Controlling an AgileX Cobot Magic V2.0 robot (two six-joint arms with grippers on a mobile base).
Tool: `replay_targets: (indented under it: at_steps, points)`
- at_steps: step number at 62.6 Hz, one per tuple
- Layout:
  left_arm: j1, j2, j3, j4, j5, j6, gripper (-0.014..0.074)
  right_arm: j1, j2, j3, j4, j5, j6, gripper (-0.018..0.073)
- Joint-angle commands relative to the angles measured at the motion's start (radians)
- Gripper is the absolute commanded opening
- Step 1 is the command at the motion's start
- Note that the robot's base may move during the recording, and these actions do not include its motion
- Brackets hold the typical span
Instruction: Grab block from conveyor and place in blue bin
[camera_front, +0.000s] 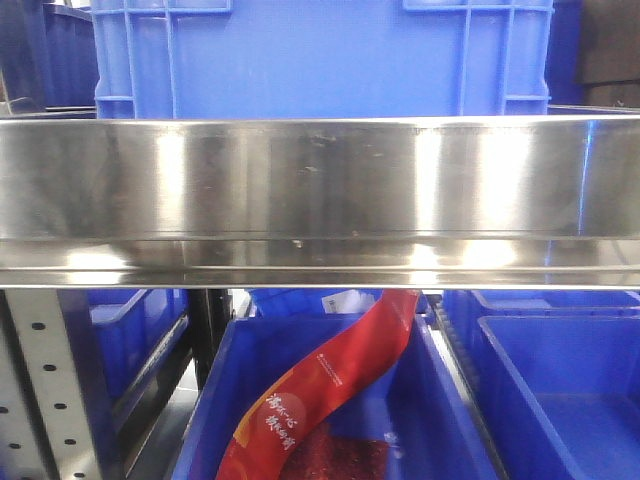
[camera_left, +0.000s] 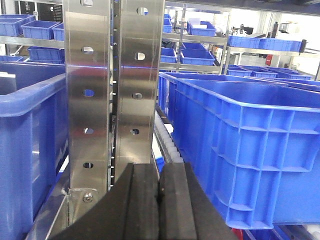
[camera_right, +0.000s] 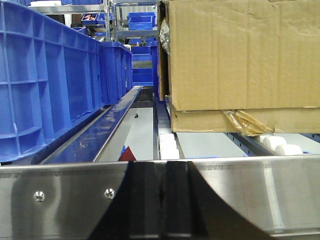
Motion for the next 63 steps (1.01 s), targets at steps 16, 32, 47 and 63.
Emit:
replay_targets:
  at_steps: [16, 32, 47, 63]
  points:
    - [0.002, -0.007, -0.001, 0.004, -0.020, -0.001, -0.0111, -0.006, -0.003, 0.002, -0.009, -0.019, 0.000, -0.0168]
    - [0.002, -0.007, -0.001, 0.004, -0.020, -0.001, -0.0111, -0.006, -0.003, 0.002, -0.009, -0.019, 0.000, -0.0168]
    - [0.002, -0.011, 0.004, 0.004, -0.020, -0.001, -0.0111, -0.006, -0.003, 0.002, -0.009, -0.019, 0.000, -0.0168]
    - [0.002, -0.050, 0.139, 0.007, -0.030, -0.001, -0.0111, -0.006, -0.003, 0.002, -0.009, -0.019, 0.000, -0.0168]
